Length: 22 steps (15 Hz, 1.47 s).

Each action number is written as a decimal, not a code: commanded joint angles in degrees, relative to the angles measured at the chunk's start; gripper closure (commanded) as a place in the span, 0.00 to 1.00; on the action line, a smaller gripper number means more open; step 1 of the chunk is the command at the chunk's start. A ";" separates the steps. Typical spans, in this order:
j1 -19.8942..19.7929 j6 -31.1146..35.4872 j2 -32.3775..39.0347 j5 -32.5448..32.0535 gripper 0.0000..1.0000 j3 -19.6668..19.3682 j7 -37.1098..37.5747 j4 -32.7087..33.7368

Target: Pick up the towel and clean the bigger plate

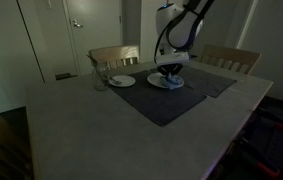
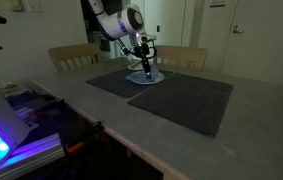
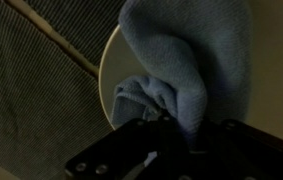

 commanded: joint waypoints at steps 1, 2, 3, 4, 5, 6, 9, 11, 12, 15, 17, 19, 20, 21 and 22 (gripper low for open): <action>1.43 7.25 1.45 -2.37 0.97 -1.56 5.12 -1.76; 1.57 8.65 1.50 -2.32 0.97 -1.62 6.04 -2.00; 1.49 9.90 1.53 -1.90 0.97 -1.35 6.26 -2.24; 1.24 10.79 1.53 -1.13 0.97 -0.88 6.17 -2.34; 1.49 11.93 1.70 -1.03 0.97 -0.90 6.28 -2.44; 1.59 12.96 1.80 -0.73 0.97 -0.79 6.19 -2.62; 0.00 14.76 1.57 2.75 0.97 2.15 3.72 -3.18; -1.30 16.16 1.26 5.73 0.97 4.37 1.84 -3.53; -1.97 16.93 1.11 7.63 0.97 5.58 0.62 -3.69; -3.28 18.82 0.21 12.81 0.97 8.25 -3.59 -4.14; 0.15 16.70 -0.89 11.92 0.97 5.28 -4.60 -3.64; 2.08 15.11 -2.56 11.03 0.97 4.65 -5.77 -3.82; 2.58 14.88 -3.52 11.00 0.97 5.33 -6.88 -4.17; 3.16 15.15 -4.21 11.12 0.97 6.04 -7.83 -4.51; 3.54 15.49 -4.83 11.41 0.97 7.03 -8.88 -4.74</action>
